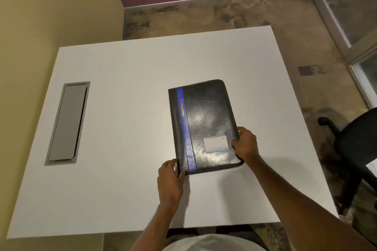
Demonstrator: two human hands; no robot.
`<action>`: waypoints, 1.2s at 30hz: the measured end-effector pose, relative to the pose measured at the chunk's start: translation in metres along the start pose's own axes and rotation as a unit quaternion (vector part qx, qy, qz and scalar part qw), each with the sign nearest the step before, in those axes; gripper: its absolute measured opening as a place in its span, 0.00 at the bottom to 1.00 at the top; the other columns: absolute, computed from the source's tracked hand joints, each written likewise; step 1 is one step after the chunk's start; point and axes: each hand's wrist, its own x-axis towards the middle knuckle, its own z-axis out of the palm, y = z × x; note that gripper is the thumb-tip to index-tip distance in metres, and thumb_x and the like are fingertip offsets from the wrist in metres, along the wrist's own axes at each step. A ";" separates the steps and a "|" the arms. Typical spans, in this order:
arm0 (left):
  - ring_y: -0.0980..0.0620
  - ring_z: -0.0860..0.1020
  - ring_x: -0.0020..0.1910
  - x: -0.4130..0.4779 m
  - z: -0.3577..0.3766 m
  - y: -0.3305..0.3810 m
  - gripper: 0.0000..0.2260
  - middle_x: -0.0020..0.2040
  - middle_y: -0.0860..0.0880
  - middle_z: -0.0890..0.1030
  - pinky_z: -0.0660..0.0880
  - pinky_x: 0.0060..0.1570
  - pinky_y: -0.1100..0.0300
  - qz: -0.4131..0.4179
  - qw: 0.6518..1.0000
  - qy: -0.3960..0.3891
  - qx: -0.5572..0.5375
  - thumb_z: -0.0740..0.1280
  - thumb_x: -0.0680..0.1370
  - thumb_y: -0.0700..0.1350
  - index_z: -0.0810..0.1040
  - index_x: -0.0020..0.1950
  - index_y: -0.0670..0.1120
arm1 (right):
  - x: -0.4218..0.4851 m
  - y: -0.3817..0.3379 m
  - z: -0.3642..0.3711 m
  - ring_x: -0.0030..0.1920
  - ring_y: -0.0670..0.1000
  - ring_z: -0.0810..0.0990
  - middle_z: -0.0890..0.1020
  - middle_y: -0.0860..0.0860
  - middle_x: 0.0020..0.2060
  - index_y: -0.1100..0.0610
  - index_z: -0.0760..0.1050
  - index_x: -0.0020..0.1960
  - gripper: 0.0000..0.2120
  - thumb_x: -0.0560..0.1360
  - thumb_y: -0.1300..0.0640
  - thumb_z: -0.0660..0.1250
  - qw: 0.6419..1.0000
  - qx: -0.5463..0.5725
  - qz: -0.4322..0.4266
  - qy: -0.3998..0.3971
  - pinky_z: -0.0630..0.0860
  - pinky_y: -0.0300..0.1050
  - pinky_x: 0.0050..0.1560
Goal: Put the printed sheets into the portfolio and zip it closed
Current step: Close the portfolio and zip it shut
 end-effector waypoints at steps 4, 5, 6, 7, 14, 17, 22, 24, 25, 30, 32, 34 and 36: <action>0.49 0.82 0.49 -0.006 0.004 -0.012 0.14 0.51 0.53 0.84 0.80 0.49 0.50 -0.045 0.999 0.001 -0.028 0.76 0.74 0.47 0.81 0.58 0.52 | 0.017 0.024 0.022 0.41 0.63 0.83 0.83 0.62 0.41 0.64 0.80 0.51 0.13 0.74 0.54 0.73 0.999 -0.030 -0.017 0.004 0.82 0.56 0.42; 0.51 0.83 0.48 -0.007 0.006 -0.015 0.13 0.50 0.55 0.84 0.80 0.49 0.50 -0.059 0.997 -0.006 -0.041 0.76 0.73 0.48 0.80 0.56 0.54 | 0.024 0.035 0.031 0.43 0.65 0.82 0.81 0.62 0.42 0.62 0.79 0.52 0.14 0.72 0.54 0.72 0.998 -0.053 -0.017 0.006 0.82 0.58 0.43; 0.53 0.83 0.46 -0.008 0.008 -0.018 0.11 0.48 0.57 0.84 0.81 0.48 0.49 -0.068 0.996 -0.012 -0.049 0.76 0.73 0.50 0.80 0.54 0.55 | 0.030 0.047 0.041 0.44 0.65 0.81 0.79 0.61 0.43 0.61 0.77 0.54 0.14 0.71 0.54 0.72 0.997 -0.075 -0.015 0.008 0.82 0.60 0.44; 0.54 0.83 0.45 -0.010 0.010 -0.021 0.11 0.46 0.57 0.84 0.81 0.47 0.50 -0.074 0.996 -0.015 -0.053 0.76 0.72 0.50 0.80 0.52 0.55 | 0.030 0.053 0.048 0.45 0.66 0.80 0.78 0.62 0.43 0.61 0.76 0.54 0.14 0.71 0.56 0.72 0.995 -0.099 -0.011 0.018 0.82 0.61 0.45; 0.51 0.82 0.40 -0.016 0.016 -0.032 0.03 0.40 0.55 0.84 0.80 0.42 0.49 -0.074 0.997 0.006 -0.030 0.74 0.75 0.47 0.81 0.46 0.53 | -0.073 0.026 0.074 0.46 0.61 0.79 0.81 0.57 0.45 0.59 0.79 0.50 0.13 0.67 0.65 0.71 0.981 -0.128 -0.090 0.115 0.78 0.54 0.44; 0.50 0.83 0.40 -0.016 0.014 -0.032 0.02 0.40 0.54 0.85 0.79 0.41 0.52 -0.065 0.998 0.002 0.013 0.72 0.77 0.49 0.83 0.47 0.52 | -0.112 0.024 0.110 0.44 0.57 0.81 0.83 0.53 0.43 0.53 0.79 0.46 0.07 0.72 0.64 0.70 0.997 -0.007 -0.068 -0.038 0.78 0.51 0.44; 0.52 0.82 0.37 -0.019 0.012 -0.032 0.05 0.38 0.53 0.85 0.79 0.40 0.55 -0.095 0.995 -0.019 -0.040 0.70 0.79 0.48 0.84 0.45 0.50 | -0.140 0.018 0.151 0.58 0.54 0.81 0.80 0.48 0.61 0.52 0.79 0.62 0.15 0.75 0.55 0.73 0.978 -0.121 -0.102 -0.139 0.76 0.48 0.56; 0.52 0.82 0.38 -0.018 0.013 -0.033 0.06 0.38 0.53 0.85 0.80 0.41 0.55 -0.106 0.992 -0.022 -0.061 0.70 0.79 0.48 0.85 0.44 0.49 | -0.141 0.015 0.158 0.58 0.55 0.82 0.81 0.49 0.60 0.51 0.81 0.59 0.13 0.75 0.54 0.74 0.975 -0.155 -0.125 -0.101 0.77 0.49 0.54; 0.52 0.82 0.38 -0.018 0.012 -0.033 0.06 0.38 0.52 0.85 0.80 0.42 0.55 -0.109 0.991 -0.022 -0.069 0.70 0.79 0.47 0.85 0.44 0.49 | -0.141 0.013 0.160 0.55 0.55 0.82 0.82 0.50 0.57 0.51 0.82 0.56 0.11 0.75 0.54 0.74 0.972 -0.173 -0.133 -0.082 0.78 0.49 0.52; 0.54 0.82 0.38 -0.018 0.010 -0.032 0.06 0.37 0.54 0.84 0.79 0.41 0.55 -0.113 0.990 -0.038 -0.075 0.71 0.78 0.48 0.84 0.42 0.49 | -0.138 0.011 0.167 0.30 0.56 0.79 0.79 0.51 0.32 0.54 0.78 0.31 0.13 0.62 0.58 0.83 0.953 -0.251 -0.168 -0.015 0.75 0.47 0.29; 0.53 0.82 0.38 -0.019 0.008 -0.032 0.04 0.37 0.55 0.84 0.79 0.41 0.55 -0.108 0.991 -0.049 -0.064 0.72 0.77 0.48 0.82 0.42 0.50 | -0.140 0.013 0.171 0.31 0.55 0.80 0.80 0.50 0.34 0.53 0.78 0.32 0.11 0.65 0.58 0.81 0.956 -0.247 -0.160 -0.002 0.76 0.48 0.31; 0.53 0.82 0.39 -0.019 0.007 -0.033 0.04 0.38 0.55 0.84 0.78 0.41 0.55 -0.093 0.994 -0.053 -0.039 0.72 0.77 0.49 0.82 0.43 0.51 | -0.144 0.013 0.176 0.34 0.54 0.82 0.81 0.49 0.36 0.52 0.79 0.36 0.08 0.69 0.57 0.78 0.962 -0.236 -0.137 0.006 0.76 0.48 0.33; 0.52 0.82 0.40 -0.017 0.005 -0.035 0.04 0.39 0.55 0.84 0.79 0.42 0.55 -0.084 0.995 -0.050 -0.025 0.72 0.76 0.51 0.83 0.43 0.52 | -0.149 0.013 0.179 0.32 0.54 0.82 0.81 0.49 0.35 0.52 0.78 0.38 0.09 0.70 0.54 0.78 0.965 -0.234 -0.117 0.013 0.76 0.46 0.31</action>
